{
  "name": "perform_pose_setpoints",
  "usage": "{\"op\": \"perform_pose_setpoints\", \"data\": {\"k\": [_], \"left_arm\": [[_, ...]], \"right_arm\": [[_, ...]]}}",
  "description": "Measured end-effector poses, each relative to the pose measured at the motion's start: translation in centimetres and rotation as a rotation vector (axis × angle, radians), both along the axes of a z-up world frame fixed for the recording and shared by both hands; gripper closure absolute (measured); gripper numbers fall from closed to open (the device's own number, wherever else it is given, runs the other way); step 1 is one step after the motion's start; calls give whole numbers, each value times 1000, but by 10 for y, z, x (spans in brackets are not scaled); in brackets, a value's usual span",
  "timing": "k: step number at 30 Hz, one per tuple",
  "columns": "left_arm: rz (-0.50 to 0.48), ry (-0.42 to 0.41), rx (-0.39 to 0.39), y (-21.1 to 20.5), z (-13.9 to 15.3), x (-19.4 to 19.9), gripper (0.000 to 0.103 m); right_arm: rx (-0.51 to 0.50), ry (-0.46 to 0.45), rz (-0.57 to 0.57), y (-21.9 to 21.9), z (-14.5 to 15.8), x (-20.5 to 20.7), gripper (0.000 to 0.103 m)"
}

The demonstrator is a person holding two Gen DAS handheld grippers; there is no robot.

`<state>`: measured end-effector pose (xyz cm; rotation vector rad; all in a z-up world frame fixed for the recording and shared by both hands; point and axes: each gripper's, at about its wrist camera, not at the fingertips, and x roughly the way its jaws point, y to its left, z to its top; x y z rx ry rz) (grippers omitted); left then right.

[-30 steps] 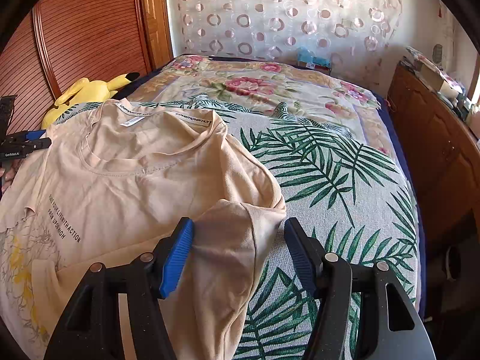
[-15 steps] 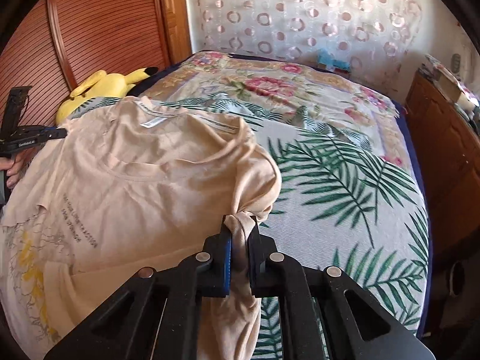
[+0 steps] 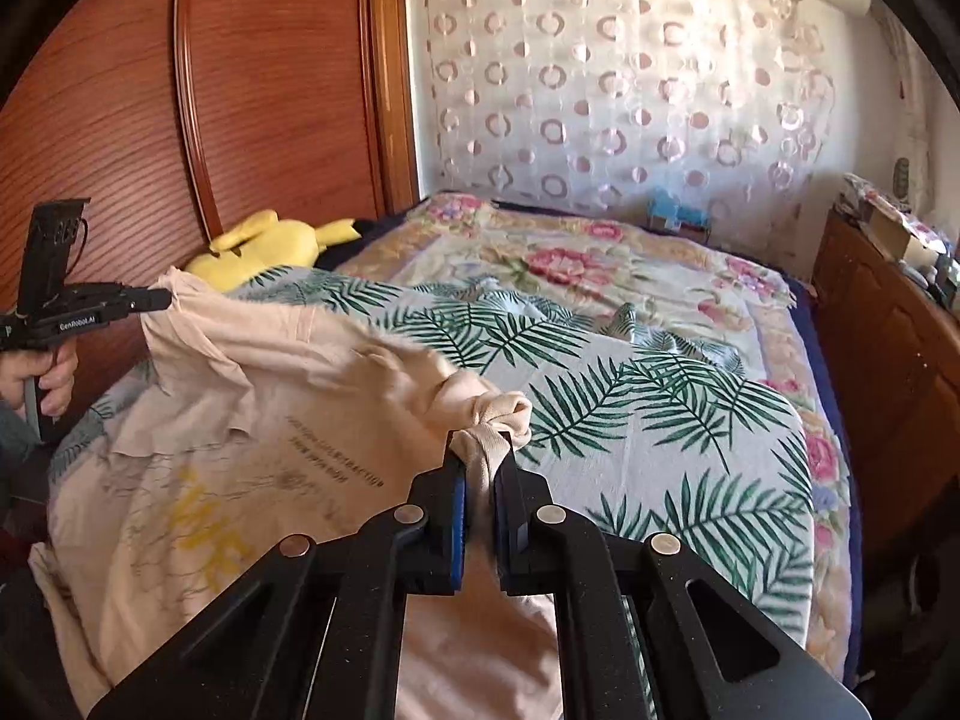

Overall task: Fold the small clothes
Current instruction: 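Lift the hem with both tools, fold it over toward the collar, open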

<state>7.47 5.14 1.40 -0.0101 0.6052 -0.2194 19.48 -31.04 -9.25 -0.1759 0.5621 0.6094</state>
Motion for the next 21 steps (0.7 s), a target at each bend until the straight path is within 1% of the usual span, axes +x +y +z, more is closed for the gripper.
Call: {"op": "perform_pose_setpoints", "data": {"k": [3, 6, 9, 13, 16, 17, 19, 21], "left_arm": [[-2, -16, -3, 3, -1, -31, 99], [-2, -13, -10, 7, -4, -59, 99], [-11, -13, -3, 7, 2, -76, 99], [-29, -55, 20, 8, 19, -95, 99], [-41, -64, 28, 7, 22, -109, 99], [-43, -64, 34, 6, 20, -114, 99], [-37, -53, 48, 6, 9, -122, 99], [-22, -39, 40, 10, -8, -122, 98]], "right_arm": [[23, -19, -13, -19, -1, -33, 96], [36, -22, -22, -36, -6, -58, 96], [38, -10, -28, -53, -12, -86, 96], [34, -26, -32, -62, 0, -112, 96], [38, -24, -27, -65, 7, -129, 96], [23, -27, -25, -68, 7, -133, 96], [-18, -39, -54, -67, 4, -139, 96], [-19, -18, -81, -71, -8, -142, 96]]}}
